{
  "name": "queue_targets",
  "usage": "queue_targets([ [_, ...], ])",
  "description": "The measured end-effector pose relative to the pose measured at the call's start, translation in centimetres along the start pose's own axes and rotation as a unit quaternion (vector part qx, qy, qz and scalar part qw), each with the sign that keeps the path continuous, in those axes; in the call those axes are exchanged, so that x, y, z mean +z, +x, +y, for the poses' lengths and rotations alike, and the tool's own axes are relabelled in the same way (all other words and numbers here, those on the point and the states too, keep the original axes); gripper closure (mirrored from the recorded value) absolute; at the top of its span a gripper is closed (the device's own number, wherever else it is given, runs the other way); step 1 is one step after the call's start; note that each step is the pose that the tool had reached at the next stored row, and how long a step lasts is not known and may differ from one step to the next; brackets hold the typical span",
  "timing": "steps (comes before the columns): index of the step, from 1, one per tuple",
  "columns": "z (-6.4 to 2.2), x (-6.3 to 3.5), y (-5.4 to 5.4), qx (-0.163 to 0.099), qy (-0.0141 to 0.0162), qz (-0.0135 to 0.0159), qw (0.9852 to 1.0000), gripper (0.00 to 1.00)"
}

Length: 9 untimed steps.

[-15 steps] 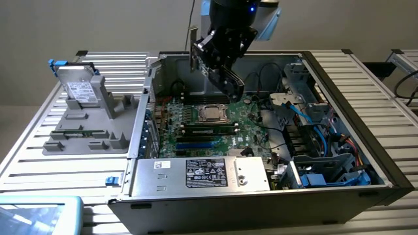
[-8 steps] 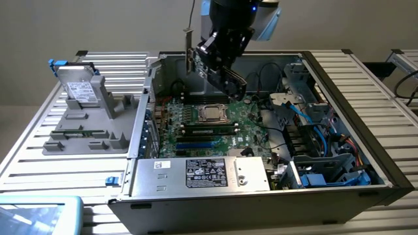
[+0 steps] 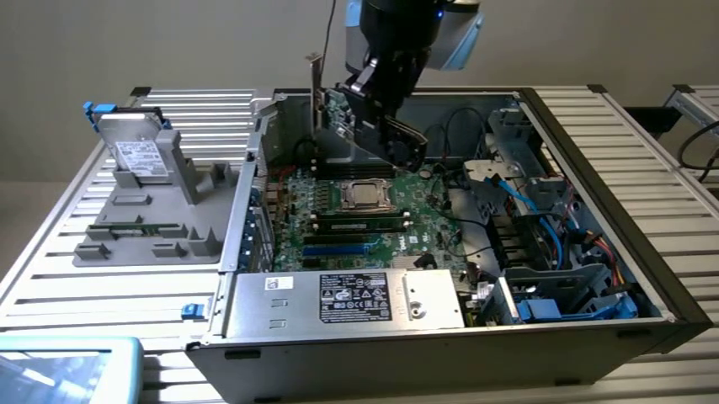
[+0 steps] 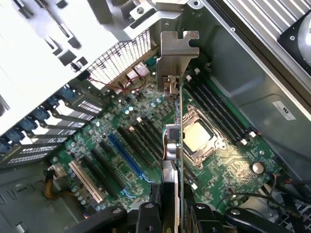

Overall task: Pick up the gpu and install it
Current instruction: 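Insert the gpu into the slot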

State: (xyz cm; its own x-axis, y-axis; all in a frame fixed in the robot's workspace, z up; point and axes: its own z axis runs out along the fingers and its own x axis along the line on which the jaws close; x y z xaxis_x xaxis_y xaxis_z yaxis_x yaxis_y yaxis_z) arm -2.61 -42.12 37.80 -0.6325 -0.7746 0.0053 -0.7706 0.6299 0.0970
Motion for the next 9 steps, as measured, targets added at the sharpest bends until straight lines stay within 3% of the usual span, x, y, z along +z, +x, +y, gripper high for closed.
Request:
queue_targets([
  [5,0.0,0.05,0.0,-0.045,0.0002,0.0044,0.999,0.72],
  [9,-0.01,0.09,0.0,-0.081,0.0004,0.0078,0.9967,0.72],
])
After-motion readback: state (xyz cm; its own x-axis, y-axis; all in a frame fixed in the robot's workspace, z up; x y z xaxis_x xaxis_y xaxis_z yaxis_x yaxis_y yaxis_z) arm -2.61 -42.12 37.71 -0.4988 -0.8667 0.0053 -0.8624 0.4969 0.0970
